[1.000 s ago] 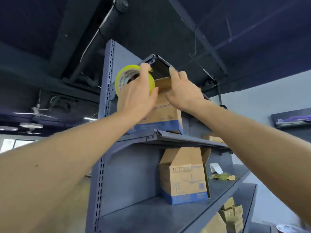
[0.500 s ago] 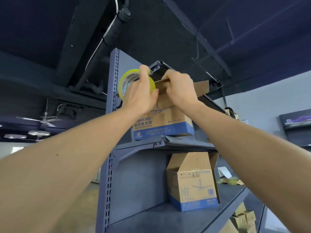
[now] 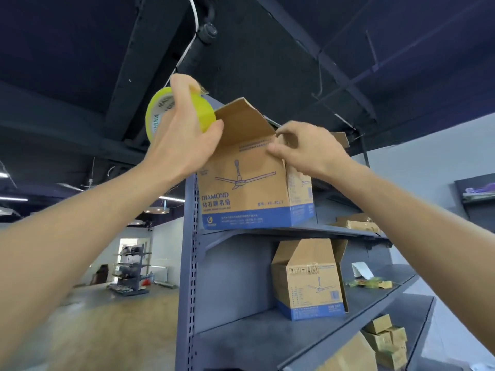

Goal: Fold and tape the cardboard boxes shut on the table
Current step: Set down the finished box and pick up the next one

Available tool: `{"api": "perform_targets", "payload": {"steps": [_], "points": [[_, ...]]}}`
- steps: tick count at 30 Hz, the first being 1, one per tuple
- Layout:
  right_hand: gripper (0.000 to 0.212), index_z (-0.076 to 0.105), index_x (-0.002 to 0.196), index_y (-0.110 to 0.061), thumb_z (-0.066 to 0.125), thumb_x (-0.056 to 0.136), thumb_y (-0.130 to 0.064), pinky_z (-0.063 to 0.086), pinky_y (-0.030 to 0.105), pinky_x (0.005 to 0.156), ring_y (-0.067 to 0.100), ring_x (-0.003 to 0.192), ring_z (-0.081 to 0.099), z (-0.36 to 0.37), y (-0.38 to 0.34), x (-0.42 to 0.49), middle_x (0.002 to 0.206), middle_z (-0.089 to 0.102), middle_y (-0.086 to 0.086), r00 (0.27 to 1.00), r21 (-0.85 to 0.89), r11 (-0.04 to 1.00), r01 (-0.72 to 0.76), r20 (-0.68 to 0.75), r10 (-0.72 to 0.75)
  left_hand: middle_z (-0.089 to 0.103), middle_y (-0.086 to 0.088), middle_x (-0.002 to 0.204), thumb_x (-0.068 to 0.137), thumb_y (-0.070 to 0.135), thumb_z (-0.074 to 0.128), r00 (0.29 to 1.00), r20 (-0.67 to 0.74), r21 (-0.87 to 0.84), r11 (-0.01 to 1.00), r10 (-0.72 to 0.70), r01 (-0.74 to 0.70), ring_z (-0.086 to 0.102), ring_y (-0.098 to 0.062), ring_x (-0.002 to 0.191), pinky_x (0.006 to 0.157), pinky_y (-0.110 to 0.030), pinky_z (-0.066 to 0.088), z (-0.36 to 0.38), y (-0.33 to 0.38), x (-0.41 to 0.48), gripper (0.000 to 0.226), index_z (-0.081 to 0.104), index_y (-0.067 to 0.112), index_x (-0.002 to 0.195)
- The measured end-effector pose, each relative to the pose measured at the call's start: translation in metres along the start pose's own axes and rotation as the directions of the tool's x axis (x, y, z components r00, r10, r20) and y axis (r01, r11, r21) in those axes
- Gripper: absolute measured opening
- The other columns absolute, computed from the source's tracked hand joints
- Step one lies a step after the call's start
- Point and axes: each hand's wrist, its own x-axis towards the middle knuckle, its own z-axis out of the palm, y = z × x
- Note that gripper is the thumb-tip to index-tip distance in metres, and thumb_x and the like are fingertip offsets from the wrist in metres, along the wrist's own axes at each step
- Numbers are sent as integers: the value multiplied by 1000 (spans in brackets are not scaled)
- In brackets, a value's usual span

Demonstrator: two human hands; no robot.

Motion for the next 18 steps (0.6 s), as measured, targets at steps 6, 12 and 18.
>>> {"api": "perform_targets", "payload": {"steps": [6,12,18], "points": [[16,58,94,-41,62,89,-55,46,39,83,19,96,54,-19,-30,-32,107,56,-5,972,-77,975,210,126,-200,37,30,99,96,26,64,998,44,-11,999,-38,38,39,32,80,64,-31,41,-54,17,-37,47,29,25,127],[24,54,78,-23,67,90,-40,45,39,71,27,82,57,-30,-86,-71,79,61,-5,952,76,950,304,9,-306,33,58,96,93,27,63,999,-29,72,997,37,-35,41,26,93,70,-4,39,-126,50,-52,50,31,18,130],[27,58,79,-20,71,89,-42,44,36,71,20,80,56,7,-148,-135,77,61,-6,960,470,859,203,78,-270,35,35,107,92,25,63,999,-35,246,969,-22,30,39,21,100,79,-5,35,-200,70,-108,51,33,10,132]]}}
